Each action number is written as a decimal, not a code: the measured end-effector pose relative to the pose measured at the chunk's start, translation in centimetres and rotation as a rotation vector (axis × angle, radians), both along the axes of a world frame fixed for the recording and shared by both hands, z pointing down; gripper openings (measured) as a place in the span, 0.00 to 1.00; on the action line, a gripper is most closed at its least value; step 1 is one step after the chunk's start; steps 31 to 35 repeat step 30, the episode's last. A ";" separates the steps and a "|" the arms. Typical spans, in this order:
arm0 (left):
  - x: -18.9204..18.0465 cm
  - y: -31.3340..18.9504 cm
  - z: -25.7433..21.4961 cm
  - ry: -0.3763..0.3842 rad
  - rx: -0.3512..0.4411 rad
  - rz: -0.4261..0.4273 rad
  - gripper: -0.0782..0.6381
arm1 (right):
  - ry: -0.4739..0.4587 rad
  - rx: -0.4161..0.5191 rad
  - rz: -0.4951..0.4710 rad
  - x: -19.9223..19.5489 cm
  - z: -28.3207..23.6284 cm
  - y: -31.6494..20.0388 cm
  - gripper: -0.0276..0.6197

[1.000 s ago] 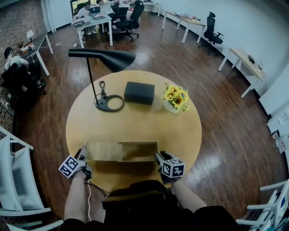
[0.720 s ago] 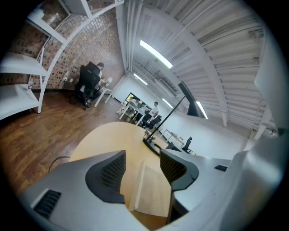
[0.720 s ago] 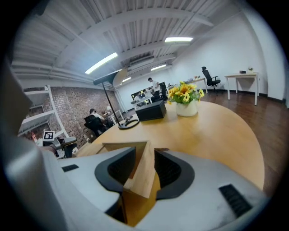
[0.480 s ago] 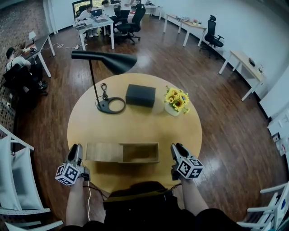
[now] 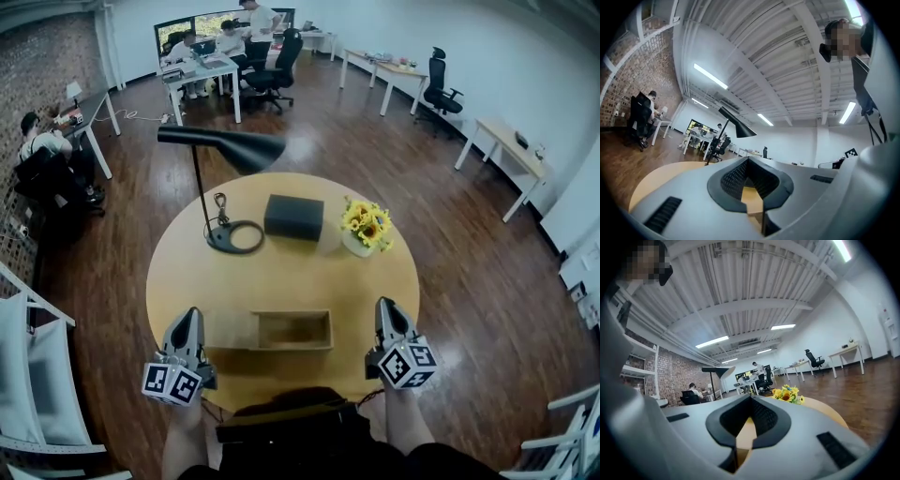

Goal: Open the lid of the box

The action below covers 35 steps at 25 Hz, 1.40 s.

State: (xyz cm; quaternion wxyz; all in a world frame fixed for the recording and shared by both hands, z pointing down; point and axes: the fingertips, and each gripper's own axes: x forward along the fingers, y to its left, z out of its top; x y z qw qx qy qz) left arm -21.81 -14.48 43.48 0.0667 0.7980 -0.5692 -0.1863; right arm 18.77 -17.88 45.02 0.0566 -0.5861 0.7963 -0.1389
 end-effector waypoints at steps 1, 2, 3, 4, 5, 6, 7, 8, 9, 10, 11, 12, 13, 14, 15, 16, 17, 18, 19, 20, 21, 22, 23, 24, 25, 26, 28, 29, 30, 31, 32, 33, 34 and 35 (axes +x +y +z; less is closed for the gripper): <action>0.4 0.0 0.1 0.003 -0.002 0.001 0.11 | 0.003 0.007 -0.003 -0.3 -0.2 0.1 0.05; 0.7 0.0 0.2 -0.002 -0.006 0.003 0.11 | 0.004 0.011 -0.008 -0.6 -0.3 0.1 0.05; 1.0 0.0 0.4 -0.011 -0.012 0.006 0.11 | 0.003 0.015 -0.015 -1.0 -0.4 0.2 0.05; 1.3 0.0 0.6 -0.020 -0.015 0.009 0.11 | 0.002 0.021 -0.023 -1.2 -0.5 0.3 0.05; 1.4 0.2 0.6 -0.027 -0.016 0.011 0.11 | 0.001 0.027 -0.031 -1.5 -0.6 0.4 0.04; 1.5 0.3 0.6 -0.031 -0.016 0.012 0.11 | 0.002 0.033 -0.039 -1.7 -0.8 0.5 0.04; 1.5 0.5 0.5 -0.032 -0.013 0.011 0.11 | 0.004 0.038 -0.046 -1.8 -0.9 0.5 0.04; 1.4 0.6 0.4 -0.030 -0.011 0.008 0.11 | 0.005 0.041 -0.053 -1.9 -1.1 0.5 0.04; 1.2 0.7 0.3 -0.027 -0.009 0.005 0.11 | 0.004 0.043 -0.058 -2.0 -1.2 0.5 0.04; 1.2 0.8 0.2 -0.026 -0.007 0.003 0.11 | 0.003 0.044 -0.062 -2.1 -1.2 0.6 0.04; 1.1 0.9 0.2 -0.026 -0.006 0.002 0.11 | 0.001 0.044 -0.064 -2.1 -1.2 0.6 0.04; 1.1 0.9 0.1 -0.028 -0.005 0.002 0.11 | -0.002 0.043 -0.066 -2.2 -1.1 0.6 0.04; 1.2 1.0 0.1 -0.032 -0.006 0.004 0.11 | -0.004 0.041 -0.067 -2.2 -1.0 0.6 0.04; 1.3 1.0 0.2 -0.037 -0.008 0.007 0.11 | -0.006 0.039 -0.068 -2.2 -0.9 0.6 0.04; 1.4 1.1 0.3 -0.043 -0.010 0.010 0.11 | -0.008 0.036 -0.069 -2.3 -0.8 0.6 0.04; 1.6 1.1 0.3 -0.046 -0.014 0.013 0.11 | -0.010 0.033 -0.069 -2.2 -0.7 0.6 0.04; 1.8 1.2 0.3 -0.046 -0.018 0.016 0.11 | -0.011 0.031 -0.069 -2.2 -0.6 0.6 0.04; 1.9 1.2 0.4 -0.044 -0.021 0.020 0.11 | -0.011 0.029 -0.070 -2.2 -0.5 0.6 0.04; 2.1 1.2 0.4 -0.043 -0.024 0.023 0.11 | -0.010 0.029 -0.071 -2.3 -0.5 0.7 0.04; 2.2 1.2 0.5 -0.043 -0.026 0.025 0.11 | -0.010 0.029 -0.072 -2.3 -0.4 0.7 0.04; 2.2 1.2 0.5 -0.044 -0.026 0.027 0.11 | -0.009 0.031 -0.073 -2.3 -0.4 0.7 0.04; 2.3 1.1 0.5 -0.046 -0.026 0.027 0.11 | -0.008 0.034 -0.074 -2.4 -0.4 0.6 0.04; 2.3 1.1 0.5 -0.049 -0.024 0.027 0.11 | -0.007 0.036 -0.074 -2.4 -0.4 0.6 0.04; 2.3 1.0 0.5 -0.051 -0.023 0.027 0.11 | -0.007 0.039 -0.075 -2.4 -0.4 0.6 0.04; 2.3 1.0 0.5 -0.052 -0.023 0.027 0.11 | -0.009 0.041 -0.076 -2.3 -0.4 0.5 0.04; 2.3 1.0 0.4 -0.052 -0.023 0.026 0.11 | -0.009 0.042 -0.077 -2.3 -0.4 0.5 0.04; 2.3 1.1 0.3 -0.046 -0.022 0.025 0.11 | -0.007 0.043 -0.081 -2.3 -0.5 0.5 0.05; 2.3 1.2 0.2 -0.041 -0.020 0.026 0.11 | -0.006 0.044 -0.084 -2.3 -0.5 0.6 0.04; 2.3 1.3 0.1 -0.036 -0.018 0.026 0.11 | -0.004 0.045 -0.088 -2.3 -0.6 0.6 0.04; 2.3 1.3 0.1 -0.036 -0.018 0.026 0.11 | -0.004 0.045 -0.088 -2.3 -0.6 0.6 0.04; 2.3 1.3 0.1 -0.036 -0.018 0.026 0.11 | -0.004 0.045 -0.088 -2.3 -0.6 0.6 0.04; 2.3 1.3 0.1 -0.036 -0.018 0.026 0.11 | -0.004 0.045 -0.088 -2.3 -0.6 0.6 0.04; 2.3 1.3 0.1 -0.036 -0.018 0.026 0.11 | -0.004 0.045 -0.088 -2.3 -0.6 0.6 0.04; 2.3 1.3 0.1 -0.036 -0.018 0.026 0.11 | -0.004 0.045 -0.088 -2.3 -0.6 0.6 0.04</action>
